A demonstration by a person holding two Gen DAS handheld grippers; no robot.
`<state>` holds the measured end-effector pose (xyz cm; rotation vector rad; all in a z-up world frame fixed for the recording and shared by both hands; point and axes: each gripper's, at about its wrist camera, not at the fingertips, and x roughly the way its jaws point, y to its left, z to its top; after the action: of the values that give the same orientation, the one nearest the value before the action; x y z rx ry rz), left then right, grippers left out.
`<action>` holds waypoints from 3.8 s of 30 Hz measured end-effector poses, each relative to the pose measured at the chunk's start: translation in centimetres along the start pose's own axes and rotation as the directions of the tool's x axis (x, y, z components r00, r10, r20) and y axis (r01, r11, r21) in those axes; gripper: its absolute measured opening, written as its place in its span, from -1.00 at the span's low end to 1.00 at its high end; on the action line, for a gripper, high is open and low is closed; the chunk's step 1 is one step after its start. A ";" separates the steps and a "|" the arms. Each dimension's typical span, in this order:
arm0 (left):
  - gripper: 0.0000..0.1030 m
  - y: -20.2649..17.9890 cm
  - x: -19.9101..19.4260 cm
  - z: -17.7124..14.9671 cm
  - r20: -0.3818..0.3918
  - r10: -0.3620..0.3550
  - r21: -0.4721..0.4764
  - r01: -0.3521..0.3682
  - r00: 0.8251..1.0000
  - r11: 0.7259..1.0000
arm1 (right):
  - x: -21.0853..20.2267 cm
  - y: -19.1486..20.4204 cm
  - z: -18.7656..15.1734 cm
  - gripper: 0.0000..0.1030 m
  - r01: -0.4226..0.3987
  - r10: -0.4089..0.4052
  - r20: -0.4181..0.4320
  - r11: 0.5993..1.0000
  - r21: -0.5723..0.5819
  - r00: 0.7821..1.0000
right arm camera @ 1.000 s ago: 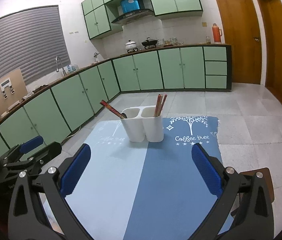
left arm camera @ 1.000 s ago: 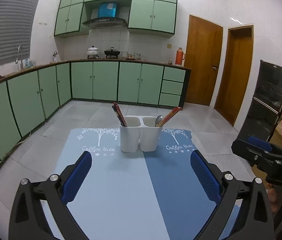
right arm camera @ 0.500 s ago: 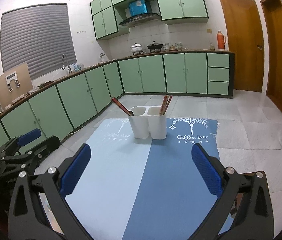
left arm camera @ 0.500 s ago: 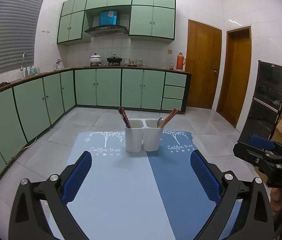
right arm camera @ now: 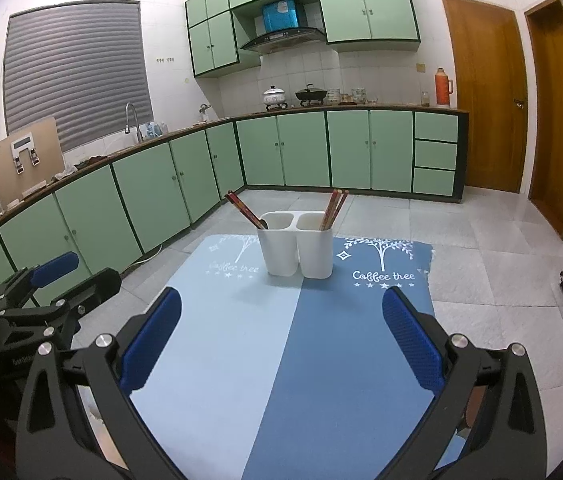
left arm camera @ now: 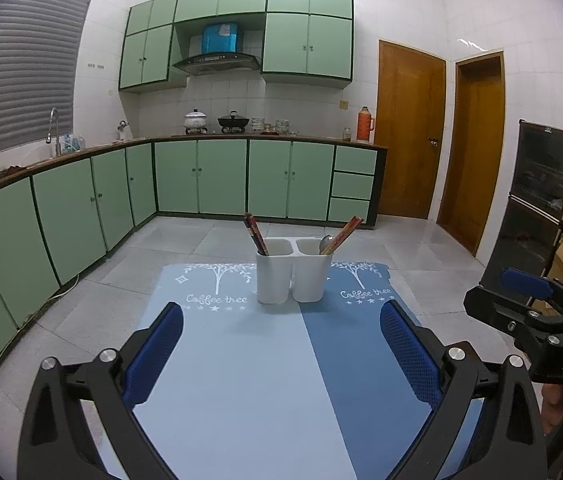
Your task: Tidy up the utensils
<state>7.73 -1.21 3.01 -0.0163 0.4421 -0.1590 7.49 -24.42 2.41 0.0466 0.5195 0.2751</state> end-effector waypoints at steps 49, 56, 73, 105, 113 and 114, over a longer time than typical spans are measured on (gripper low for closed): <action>0.88 0.6 -0.2 0.2 0.005 0.003 0.000 -0.003 1.000 1.000 | 0.2 0.5 0.2 0.89 0.006 -0.006 0.004 1.000 -0.016 1.000; 0.88 0.6 -0.2 0.2 0.007 0.003 -0.002 -0.003 1.000 1.000 | 0.2 0.5 0.2 0.89 0.006 -0.006 0.004 1.000 -0.016 1.000; 0.88 0.6 -0.2 0.2 0.006 0.003 -0.001 -0.003 1.000 1.000 | 0.2 0.5 0.1 0.89 0.006 -0.006 0.003 1.000 -0.015 1.000; 0.88 0.6 -0.1 0.1 0.006 -0.001 -0.008 0.001 1.000 1.000 | 0.2 0.5 0.1 0.89 0.007 -0.007 0.003 1.000 -0.015 1.000; 0.88 0.4 -0.1 0.1 0.004 0.000 -0.013 0.000 1.000 1.000 | 0.5 0.5 -0.3 0.89 0.009 -0.009 -0.002 1.000 -0.011 1.000; 0.88 0.3 -0.1 0.1 0.005 0.000 -0.012 0.000 1.000 1.000 | 0.5 0.5 -0.4 0.89 0.008 -0.008 -0.002 1.000 -0.009 1.000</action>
<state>7.70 -0.87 3.16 -0.0281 0.4376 -0.1562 7.60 -23.82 1.90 0.0359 0.5201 0.2691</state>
